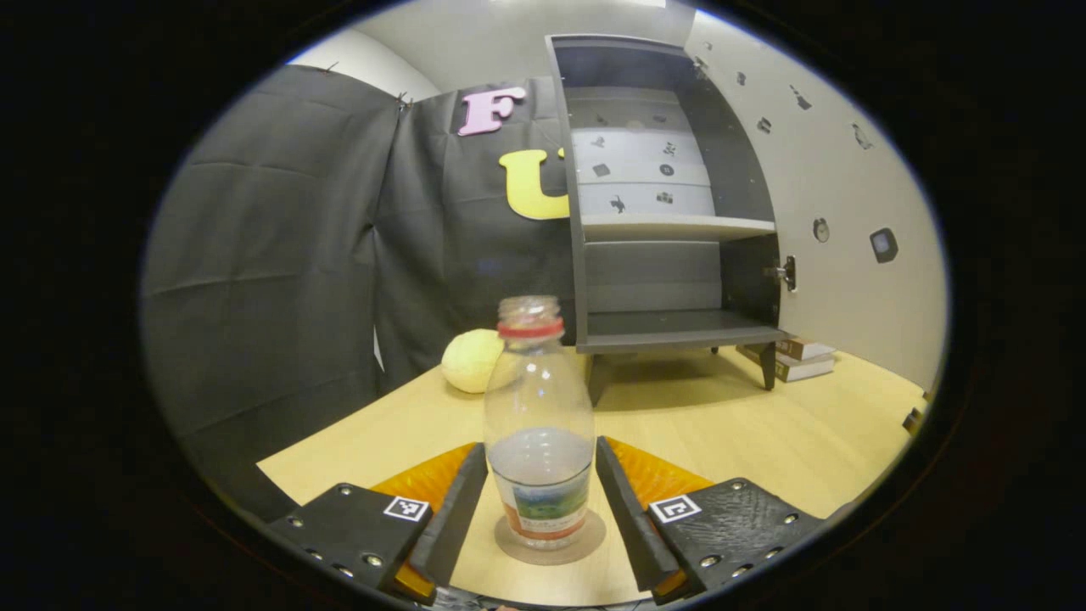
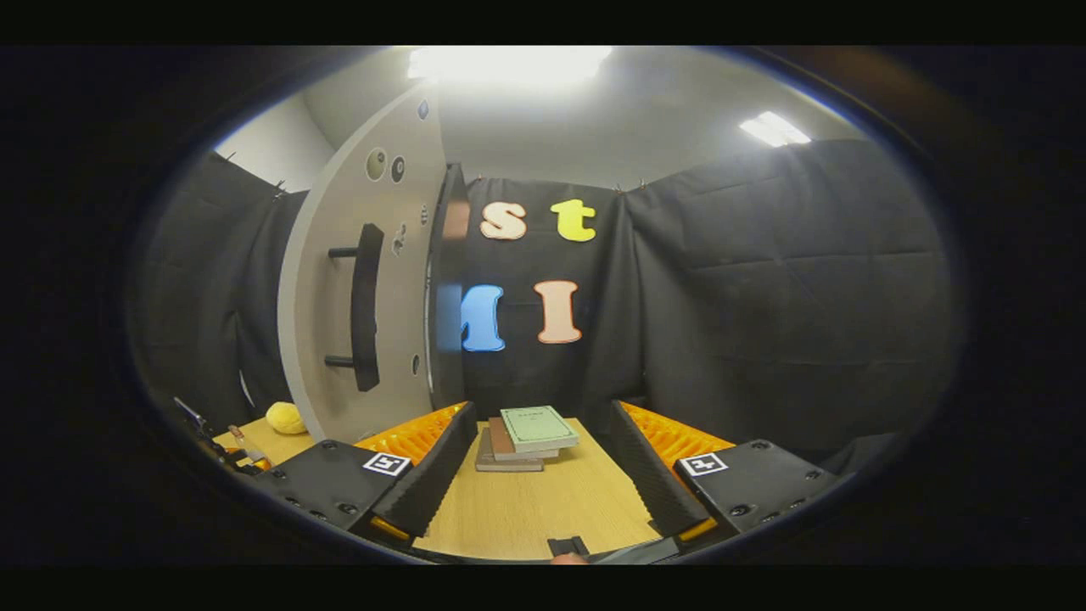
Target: Open the cabinet door with the right hand, grasp the bottle in the cabinet with the left hand and place it on the coaster, then close the cabinet door with the right hand.
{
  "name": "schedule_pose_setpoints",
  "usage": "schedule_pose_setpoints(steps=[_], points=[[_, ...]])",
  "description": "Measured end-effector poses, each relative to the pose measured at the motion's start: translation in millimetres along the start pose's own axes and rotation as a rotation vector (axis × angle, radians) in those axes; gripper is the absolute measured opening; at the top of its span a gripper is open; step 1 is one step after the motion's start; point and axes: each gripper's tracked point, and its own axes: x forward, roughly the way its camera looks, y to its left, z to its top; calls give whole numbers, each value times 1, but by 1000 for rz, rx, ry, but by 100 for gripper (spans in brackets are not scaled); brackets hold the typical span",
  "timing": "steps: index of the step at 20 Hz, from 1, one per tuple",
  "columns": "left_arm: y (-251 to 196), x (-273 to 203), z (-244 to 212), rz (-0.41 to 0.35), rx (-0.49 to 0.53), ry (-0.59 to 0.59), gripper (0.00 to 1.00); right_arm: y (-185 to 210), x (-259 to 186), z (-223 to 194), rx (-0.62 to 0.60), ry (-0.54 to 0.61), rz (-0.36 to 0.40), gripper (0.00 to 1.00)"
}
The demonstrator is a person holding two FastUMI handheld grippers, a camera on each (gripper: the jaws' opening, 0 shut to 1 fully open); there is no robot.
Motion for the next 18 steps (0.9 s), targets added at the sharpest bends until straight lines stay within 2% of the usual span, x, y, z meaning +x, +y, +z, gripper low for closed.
schedule_pose_setpoints(steps=[5,7,9,10,11,14,15,16,17,18], points=[[-4,-16,38,-18,7,-38,76,-8,0,5,73,-17,-14,99],[-9,-21,53,-29,24,-50,78,-9,1,6,97,-23,-15,98],[-10,-31,68,-30,37,-60,76,-9,4,9,117,-28,-15,98],[-9,-37,78,-29,38,-66,79,-7,7,11,128,-28,-13,93],[-9,-45,89,-27,36,-75,79,-6,11,13,138,-26,-11,98],[-3,-71,131,-15,40,-118,79,5,23,24,163,-27,13,98],[1,-81,144,-9,41,-137,76,9,26,28,168,-32,20,98],[6,-90,155,-7,37,-152,79,15,29,35,171,-38,27,93],[9,-96,162,-11,27,-156,78,22,29,41,171,-49,32,98],[13,-102,168,-21,15,-158,78,28,30,49,169,-65,34,98]])
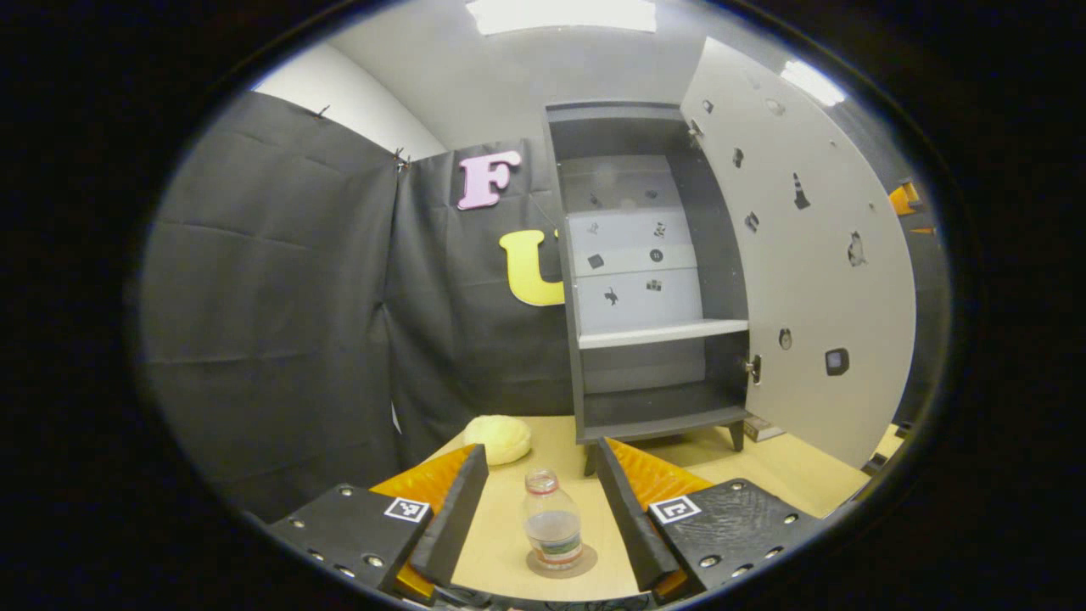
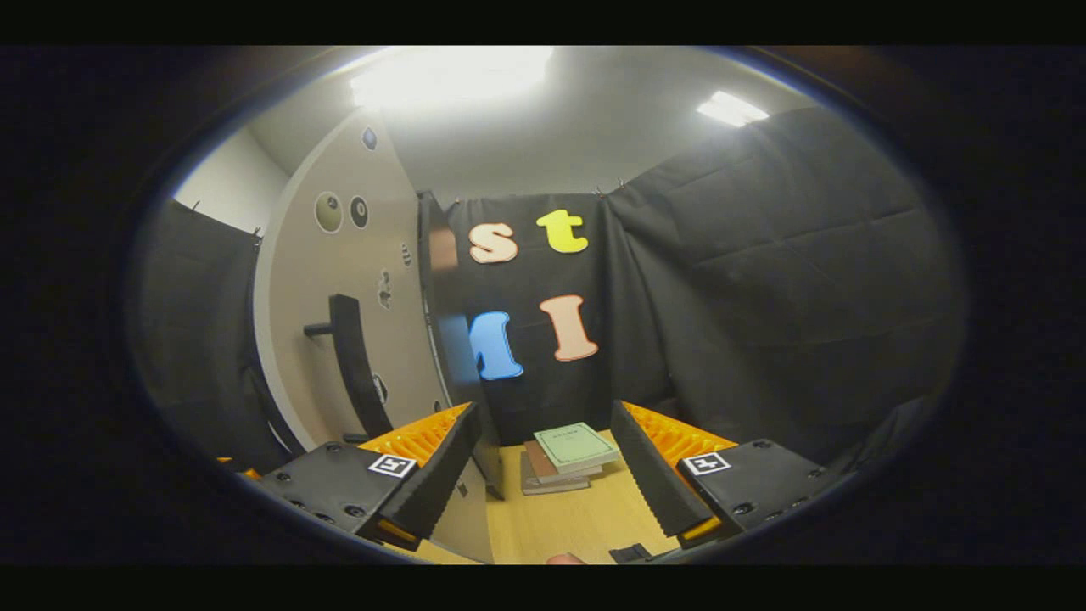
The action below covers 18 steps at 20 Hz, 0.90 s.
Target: Open the cabinet door with the right hand, grasp the bottle in the cabinet with the left hand and place it on the coaster, then close the cabinet door with the right hand.
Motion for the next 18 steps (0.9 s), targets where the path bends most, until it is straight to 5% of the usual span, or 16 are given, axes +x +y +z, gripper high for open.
schedule_pose_setpoints(steps=[11,13,15,16,18], points=[[77,-24,34,4,-8,-41,76,43,-6,16,-107,-9,-53,96],[92,-23,36,6,-8,-46,78,51,-10,18,-176,-24,-67,89],[103,-21,36,3,-10,-48,76,66,-17,18,-211,-35,-70,90],[110,-22,36,4,-9,-50,81,72,-19,16,-206,-33,-66,100],[114,-20,32,2,-14,-39,76,83,-22,11,-170,-21,-54,89]])
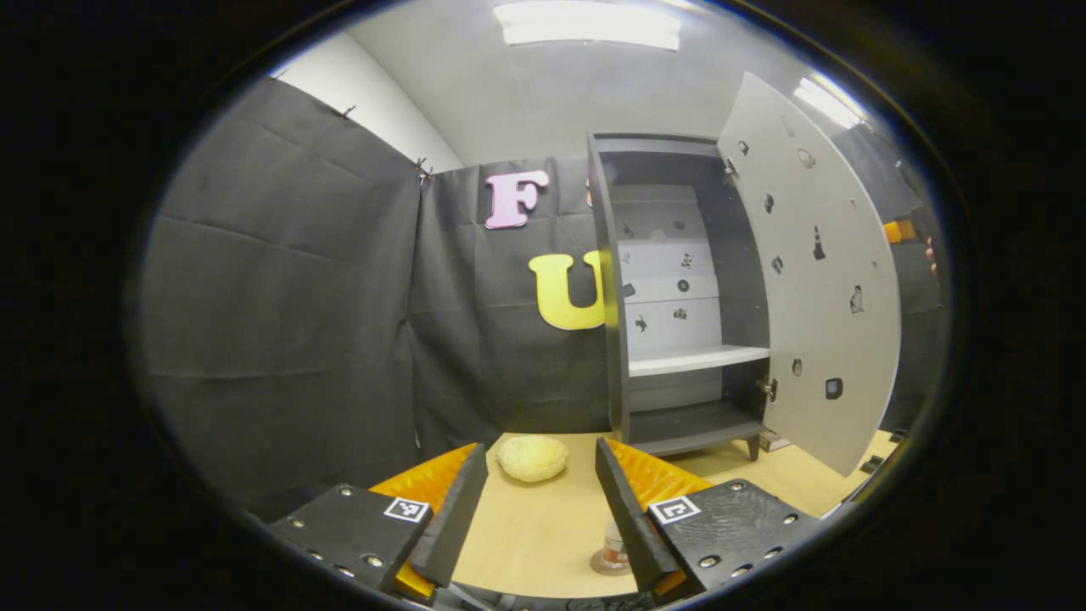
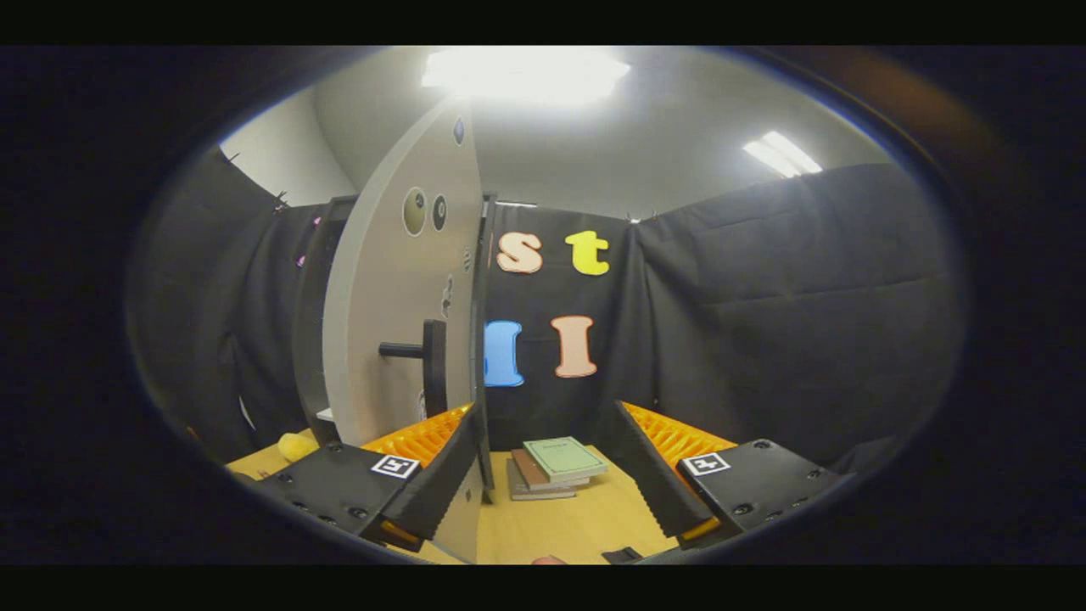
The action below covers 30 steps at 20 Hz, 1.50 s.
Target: Open the cabinet door with the right hand, grasp the bottle in the cabinet with the left hand and place it on the coaster, then close the cabinet door with the right hand.
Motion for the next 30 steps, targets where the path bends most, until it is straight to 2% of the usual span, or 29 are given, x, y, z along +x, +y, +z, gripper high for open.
schedule_pose_setpoints(steps=[3,4,5,6,7,8,15,19,20,21,22,23,26,28,29,30], points=[[11,1,-1,-4,-11,-3,76,18,-6,0,28,7,6,90],[15,1,0,-2,-8,-6,76,23,-7,1,28,6,7,96],[19,0,-2,0,-6,-5,78,30,-8,1,27,4,10,96],[25,0,-2,4,-7,-4,76,39,-8,2,26,4,15,90],[31,-1,-1,10,-9,-6,76,49,-10,0,27,4,23,89],[36,-3,-2,14,-12,-8,78,60,-10,-1,31,6,36,90],[88,-20,-1,67,-2,-8,76,144,12,-4,91,27,130,90],[116,-29,1,102,11,-8,78,208,26,-5,118,62,220,90],[121,-31,2,105,15,-10,78,221,29,-3,119,62,244,97],[124,-33,3,107,16,-11,78,230,30,0,126,55,266,91],[127,-33,4,106,13,-15,76,239,30,5,133,46,294,91],[127,-33,9,101,8,-19,78,247,28,10,137,35,324,91],[120,-27,21,76,2,-38,76,237,18,14,107,1,359,99],[109,-21,31,67,3,-48,78,225,8,17,75,-24,353,100],[100,-17,36,65,4,-54,78,218,4,17,69,-30,355,96],[90,-15,43,59,6,-62,76,209,1,17,66,-32,354,99]])
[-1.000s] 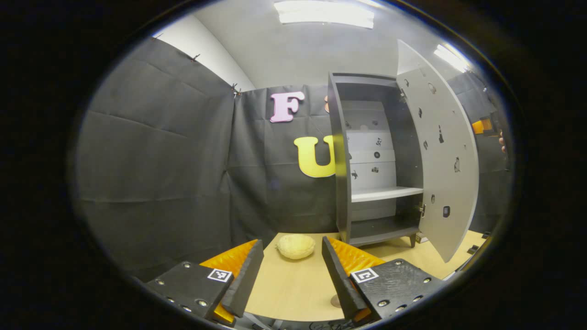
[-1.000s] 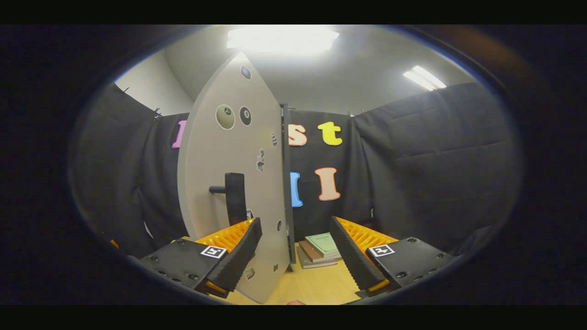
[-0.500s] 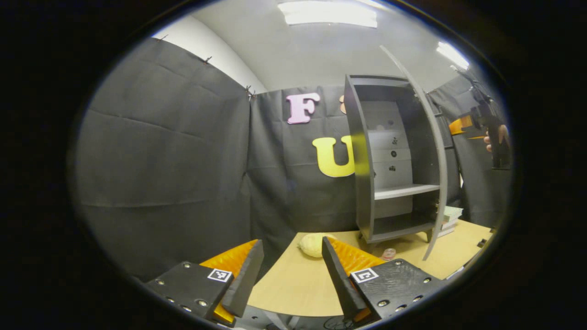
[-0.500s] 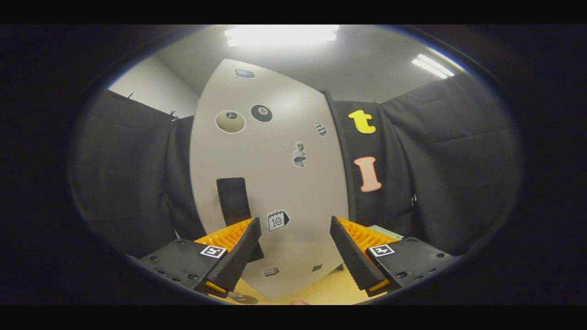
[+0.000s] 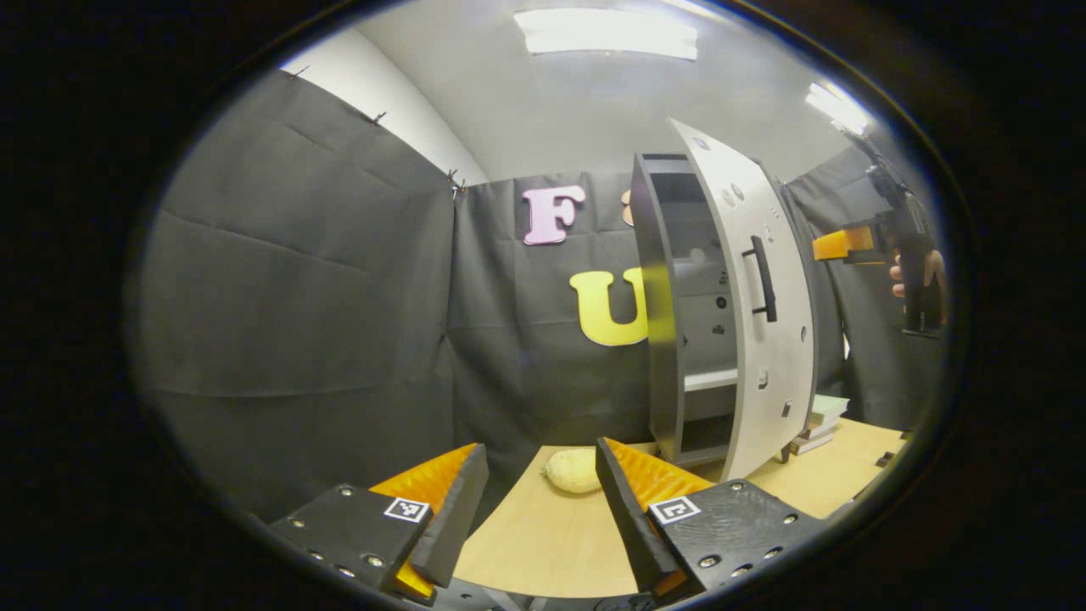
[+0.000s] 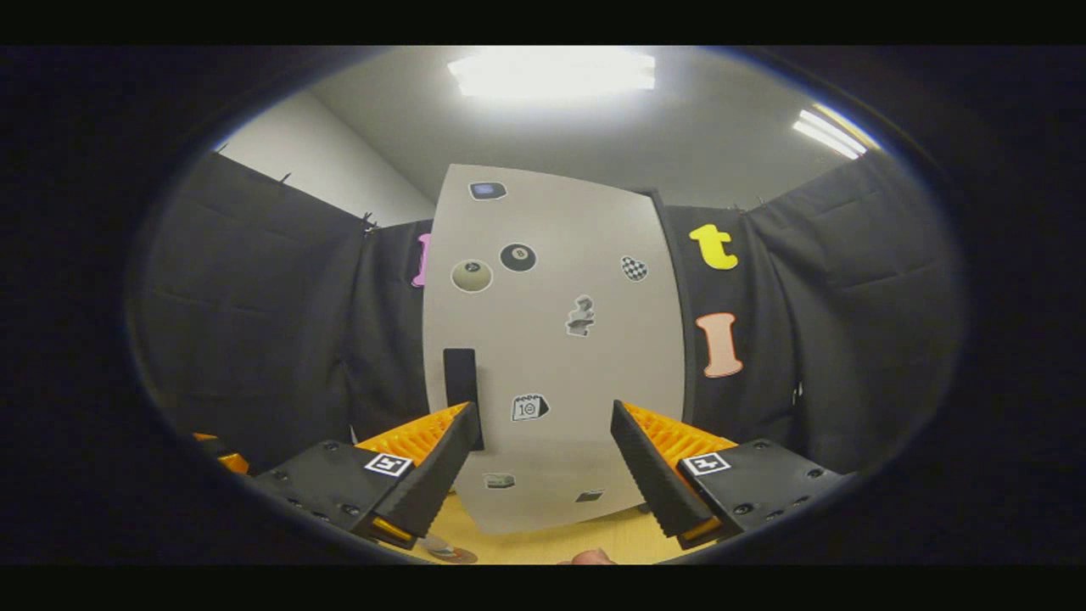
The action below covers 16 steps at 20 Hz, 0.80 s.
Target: Open the cabinet door with the right hand, grasp the bottle in the cabinet with the left hand and place it on the coaster, then close the cabinet door with the right hand.
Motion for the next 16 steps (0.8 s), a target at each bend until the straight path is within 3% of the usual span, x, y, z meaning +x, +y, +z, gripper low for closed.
schedule_pose_setpoints(steps=[1,9,10,11,16], points=[[-12,1,8,-7,4,-9,76,-11,-6,0,3,2,-4,96],[-132,15,45,-74,-4,-4,76,-128,-71,-19,9,22,-65,98],[-146,14,48,-79,-13,-6,76,-145,-76,-23,-3,20,-84,94],[-160,11,50,-84,-23,-2,76,-156,-80,-26,-9,18,-98,99],[-208,5,65,-79,-31,-2,76,-206,-96,-51,4,32,-121,94]])
